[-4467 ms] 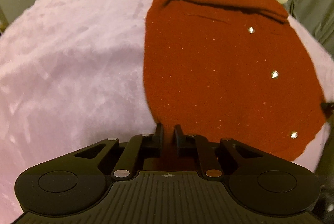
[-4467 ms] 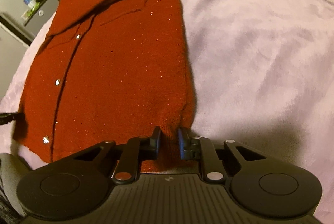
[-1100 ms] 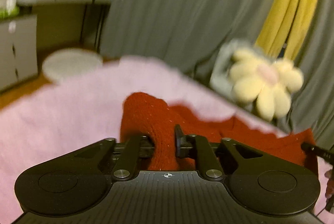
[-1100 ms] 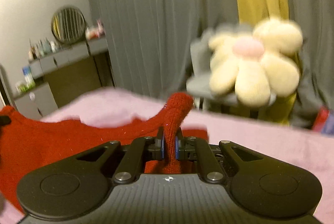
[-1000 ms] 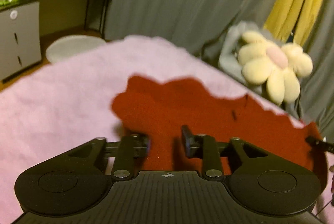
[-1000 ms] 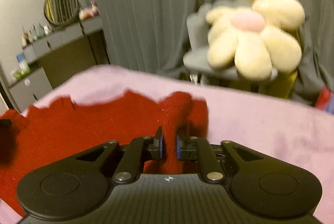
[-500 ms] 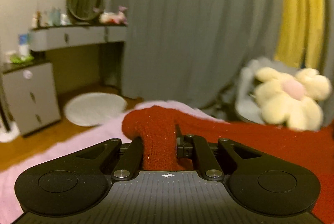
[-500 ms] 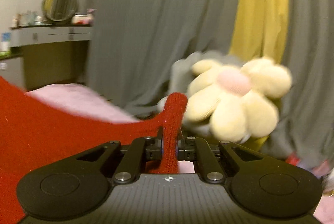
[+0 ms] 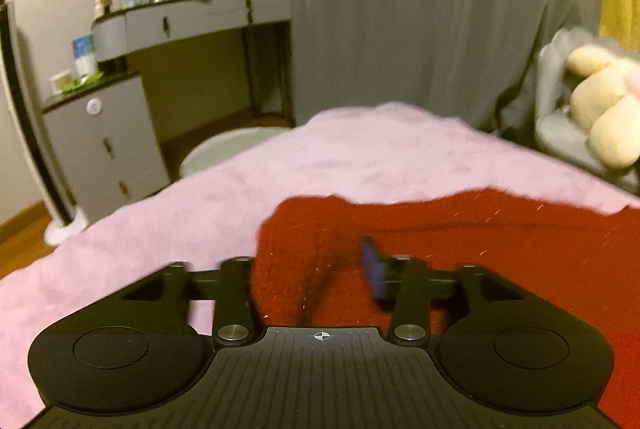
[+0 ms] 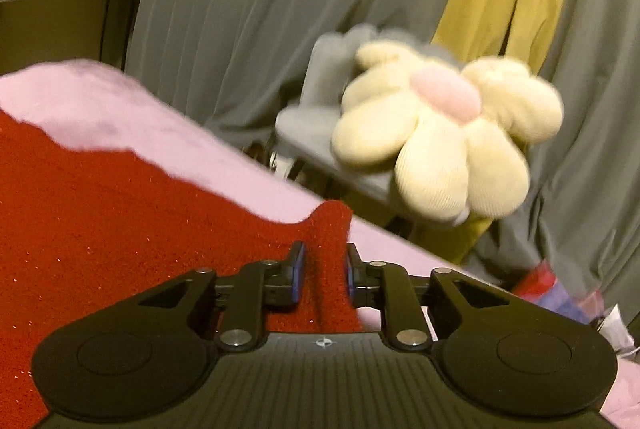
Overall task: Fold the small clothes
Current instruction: 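Open both tools and release the folded hem onto the cardigan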
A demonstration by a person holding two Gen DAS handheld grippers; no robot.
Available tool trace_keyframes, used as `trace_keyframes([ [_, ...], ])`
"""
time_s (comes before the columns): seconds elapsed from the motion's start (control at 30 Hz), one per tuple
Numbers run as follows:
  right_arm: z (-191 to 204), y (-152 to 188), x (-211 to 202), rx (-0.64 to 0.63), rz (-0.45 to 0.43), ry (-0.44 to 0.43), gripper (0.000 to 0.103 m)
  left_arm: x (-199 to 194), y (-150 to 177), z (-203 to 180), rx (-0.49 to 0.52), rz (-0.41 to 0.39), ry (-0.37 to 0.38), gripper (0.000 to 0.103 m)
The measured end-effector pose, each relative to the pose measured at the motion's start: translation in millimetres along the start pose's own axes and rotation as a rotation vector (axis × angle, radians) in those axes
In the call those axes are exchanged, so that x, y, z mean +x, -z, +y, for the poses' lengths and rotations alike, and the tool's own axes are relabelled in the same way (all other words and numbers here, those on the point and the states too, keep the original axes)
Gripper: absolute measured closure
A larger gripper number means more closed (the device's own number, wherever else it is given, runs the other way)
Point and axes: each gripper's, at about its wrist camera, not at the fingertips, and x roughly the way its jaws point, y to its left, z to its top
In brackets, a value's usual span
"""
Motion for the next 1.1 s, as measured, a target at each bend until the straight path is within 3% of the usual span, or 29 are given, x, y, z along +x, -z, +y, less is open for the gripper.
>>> trace_keyframes([
  [0.03,-0.5,-1.8,0.7,0.001,0.006,0.004,0.077,-6.5,-0.7,3.3,-0.017,-0.005,-0.024,0.027],
  [0.1,-3.5,-5.0,-9.0,0.007,-0.002,0.033,0.071,-23.0,-5.7,14.4,-0.067,-0.008,0.014,0.026],
  [0.2,-15.8,0.1,-50.1,0.089,-0.100,0.033,0.071,-61.5,-3.2,31.3,-0.138,-0.031,0.087,0.026],
  [0.33,-20.1,25.9,-107.1,0.161,-0.191,-0.164,0.072,-101.7,18.7,38.5,-0.198,-0.009,0.258,0.018],
  [0.37,-16.3,34.9,-117.7,0.163,-0.194,-0.221,0.073,-104.7,24.9,36.2,-0.188,0.009,0.268,0.018],
  [0.5,6.5,63.1,-132.1,0.099,-0.142,-0.292,0.075,-90.3,45.8,30.6,-0.144,0.122,0.224,0.021],
  [0.57,9.1,75.1,-130.4,0.047,-0.136,-0.242,0.075,-89.0,49.2,34.1,-0.111,0.103,0.208,0.020],
  [0.67,0.5,85.8,-135.9,0.035,-0.136,-0.076,0.075,-94.4,47.8,40.0,-0.112,0.118,0.200,0.020],
  [0.77,-17.4,85.8,-142.1,0.141,-0.096,-0.085,0.074,-96.9,48.3,44.2,-0.103,0.132,0.172,0.020],
  [0.87,-13.4,90.8,-153.7,0.111,-0.092,-0.048,0.074,-100.4,47.9,45.0,-0.087,0.150,0.164,0.020],
  [1.1,-27.8,95.1,-149.7,0.197,-0.041,-0.045,0.074,-107.6,51.3,51.5,-0.052,0.181,0.135,0.019],
])
